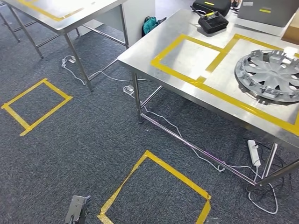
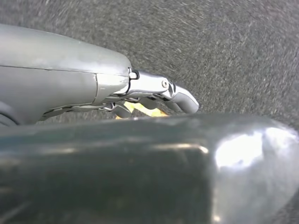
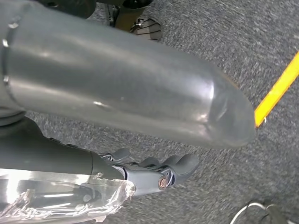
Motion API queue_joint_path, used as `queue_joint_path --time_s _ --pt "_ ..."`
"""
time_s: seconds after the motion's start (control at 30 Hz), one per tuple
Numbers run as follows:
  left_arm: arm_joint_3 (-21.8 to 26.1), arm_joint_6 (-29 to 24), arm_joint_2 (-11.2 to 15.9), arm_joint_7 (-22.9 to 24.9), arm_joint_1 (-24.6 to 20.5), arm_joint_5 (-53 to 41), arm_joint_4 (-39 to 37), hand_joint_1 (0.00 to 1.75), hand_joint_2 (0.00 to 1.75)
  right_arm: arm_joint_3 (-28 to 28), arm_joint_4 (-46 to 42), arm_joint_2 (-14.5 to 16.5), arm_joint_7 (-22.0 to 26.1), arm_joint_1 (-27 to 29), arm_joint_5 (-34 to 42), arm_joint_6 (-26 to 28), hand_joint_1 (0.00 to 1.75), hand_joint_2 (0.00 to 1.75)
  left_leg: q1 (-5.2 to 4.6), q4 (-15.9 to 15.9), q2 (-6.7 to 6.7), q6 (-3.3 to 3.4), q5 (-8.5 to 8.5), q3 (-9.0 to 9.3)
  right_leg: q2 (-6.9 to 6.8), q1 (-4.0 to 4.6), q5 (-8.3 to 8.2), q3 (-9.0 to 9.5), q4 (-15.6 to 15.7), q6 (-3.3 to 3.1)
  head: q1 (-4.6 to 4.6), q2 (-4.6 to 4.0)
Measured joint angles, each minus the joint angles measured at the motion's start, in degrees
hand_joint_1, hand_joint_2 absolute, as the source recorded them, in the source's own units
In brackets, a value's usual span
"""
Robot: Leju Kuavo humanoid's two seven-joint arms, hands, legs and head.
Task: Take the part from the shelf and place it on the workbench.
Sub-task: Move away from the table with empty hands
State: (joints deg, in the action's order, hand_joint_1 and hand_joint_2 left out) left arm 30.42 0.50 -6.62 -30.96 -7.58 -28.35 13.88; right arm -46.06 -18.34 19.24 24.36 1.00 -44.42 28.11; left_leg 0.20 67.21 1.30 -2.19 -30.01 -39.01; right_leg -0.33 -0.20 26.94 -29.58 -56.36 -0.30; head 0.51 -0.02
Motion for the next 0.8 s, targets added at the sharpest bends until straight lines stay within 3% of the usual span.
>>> queue_joint_path --time_s 0.03,0.07,0.1,0.13,0.2,0.23,0.27,0.33,0.37,0.43,0.5,0.53,0.57,0.6,0.63,0.7,0.73,0.8 --pt "0.19 0.0 -0.03 0.19 -0.18 -0.02 0.01 0.0 0.0 -0.3 0.22 -0.11 0.1 -0.17 -0.02 0.01 0.0 0.0 0.06 3.31 -0.43 -0.19 -1.3 -1.38 -0.85 0.03 -0.05 -0.16 -0.01 -0.02 0.01 0.0" --pt "0.39 -0.01 -0.02 0.48 -0.27 -0.04 0.01 0.0 0.0 -0.58 0.44 -0.24 0.29 -0.39 -0.03 0.01 0.0 0.0 0.12 4.86 -0.64 -0.31 -1.52 -1.83 -1.65 0.05 -0.08 -0.27 -0.02 -0.01 0.02 0.0" --pt "0.57 -0.02 0.03 0.85 -0.31 -0.04 0.02 0.0 0.0 -0.84 0.66 -0.36 0.53 -0.67 -0.08 0.02 0.0 0.0 0.17 4.26 -0.83 -0.35 -0.7 -1.19 -2.4 0.04 -0.12 -0.32 -0.02 0.04 0.02 0.0" --pt "0.69 -0.07 0.13 1.2 -0.37 -0.09 0.05 0.0 0.0 -1.06 0.86 -0.44 0.79 -1.01 -0.16 0.02 0.0 0.0 0.2 1.54 -1.31 -0.31 0.92 0.54 -3.09 0.04 -0.13 -0.3 -0.02 0.1 0.03 0.0" --pt "0.84 -0.2 0.3 1.66 -0.74 -0.29 0.2 0.0 0.0 -1.38 1.28 -0.59 1.15 -1.71 -0.37 -0.02 0.0 0.0 0.08 -6.26 -4.01 -0.16 4.1 5.1 -4.33 0.26 -0.03 -0.24 -0.2 0.46 0.09 0.0" --pt "0.91 -0.27 0.35 1.77 -1.07 -0.39 0.27 0.0 0.0 -1.47 1.47 -0.65 1.19 -1.96 -0.49 -0.04 0.0 0.0 -0.03 -9.14 -5.2 0.11 4.92 6.63 -4.95 0.47 0.06 -0.29 -0.36 0.73 0.13 0.0" --pt "0.98 -0.31 0.37 1.81 -1.34 -0.45 0.31 0.0 0.0 -1.56 1.63 -0.74 1.19 -2.15 -0.62 -0.07 0.0 0.0 -0.15 -10.77 -5.91 0.39 5.18 7.34 -5.57 0.67 0.16 -0.35 -0.53 1.01 0.1 0.0" --pt "1.18 -0.36 0.41 2.01 -1.44 -0.48 0.32 0.0 0.0 -1.68 1.87 -0.88 1.06 -2.41 -1.1 -0.07 0.0 0.0 -0.32 -11.3 -4.96 1.16 5.21 7.13 -6.87 0.78 0.32 -0.41 -0.7 1.48 -0.01 0.0" --pt "1.32 -0.4 0.44 2.19 -1.25 -0.51 0.32 0.0 0.0 -1.7 1.98 -0.95 0.94 -2.59 -1.41 -0.04 0.0 0.0 -0.28 -11.33 -4.29 1.48 5.32 6.97 -6.48 0.68 0.67 -0.52 -1.0 1.79 -0.11 0.0" --pt "1.61 -0.55 0.59 2.55 -1.14 -0.59 0.34 0.0 0.0 -1.7 2.24 -1.01 0.68 -2.9 -1.96 0.07 0.0 0.0 -0.1 -11.4 -2.99 2.24 5.66 6.66 -3.48 0.37 3.04 -1.96 -4.3 2.39 -0.29 0.0" --pt "1.8 -0.72 0.69 2.65 -1.35 -0.63 0.37 0.0 0.0 -1.7 2.51 -1.16 0.36 -2.99 -2.27 0.13 0.0 0.0 -0.06 -11.39 -1.59 2.76 5.93 6.24 -0.41 0.21 7.04 -5.35 -11.95 2.62 -0.51 0.0" --pt "1.88 -0.85 0.68 2.65 -1.35 -0.63 0.38 0.0 0.0 -1.7 2.66 -1.26 0.16 -2.96 -2.37 0.13 0.0 0.0 -0.1 -11.38 -0.79 2.87 6.04 6.07 0.02 0.22 8.48 -7.05 -15.7 2.59 -0.54 0.0" --pt "1.96 -1.0 0.66 2.64 -1.2 -0.66 0.38 0.0 0.0 -1.7 2.78 -1.36 -0.05 -2.92 -2.42 0.13 0.0 0.0 -0.13 -11.37 0.03 2.9 6.15 5.96 0.18 0.23 8.88 -8.05 -17.83 2.51 -0.56 0.0" --pt "2.03 -1.16 0.63 2.58 -0.99 -0.73 0.39 0.0 0.0 -1.7 2.88 -1.41 -0.2 -2.9 -2.43 0.13 0.0 0.0 -0.13 -11.36 0.88 2.85 6.26 5.92 0.27 0.22 8.11 -8.03 -17.68 2.4 -0.58 0.0" --pt "2.08 -1.29 0.58 2.45 -0.75 -0.84 0.39 0.0 0.0 -1.7 2.95 -1.44 -0.31 -2.87 -2.4 0.11 0.0 0.0 -0.11 -11.35 1.75 2.74 6.36 5.91 0.55 0.17 6.3 -6.85 -15.11 2.27 -0.58 0.0" --pt "2.1 -1.46 0.43 1.85 -0.46 -1.14 0.39 0.0 0.0 -1.75 3.02 -1.45 -0.49 -2.81 -2.28 0.03 0.0 0.0 -0.09 -11.29 3.37 2.36 6.58 5.86 2.71 -0.11 2.47 -2.9 -6.73 2.18 -0.58 0.0" --pt "2.1 -1.55 0.31 1.47 -0.38 -1.31 0.39 0.0 0.0 -1.82 3.07 -1.45 -0.58 -2.76 -2.18 -0.03 0.0 0.0 -0.1 -11.24 4.04 2.12 6.72 5.71 3.88 -0.26 1.44 -1.41 -3.46 2.18 -0.55 0.0" --pt "2.1 -1.79 0.09 0.62 -0.05 -1.67 0.39 0.0 0.0 -2.11 3.15 -1.45 -0.7 -2.55 -1.94 -0.06 0.0 0.0 0.05 -11.31 5.19 1.43 7.16 5.26 4.96 -0.19 1.23 -0.34 -1.18 2.01 -0.54 0.0"
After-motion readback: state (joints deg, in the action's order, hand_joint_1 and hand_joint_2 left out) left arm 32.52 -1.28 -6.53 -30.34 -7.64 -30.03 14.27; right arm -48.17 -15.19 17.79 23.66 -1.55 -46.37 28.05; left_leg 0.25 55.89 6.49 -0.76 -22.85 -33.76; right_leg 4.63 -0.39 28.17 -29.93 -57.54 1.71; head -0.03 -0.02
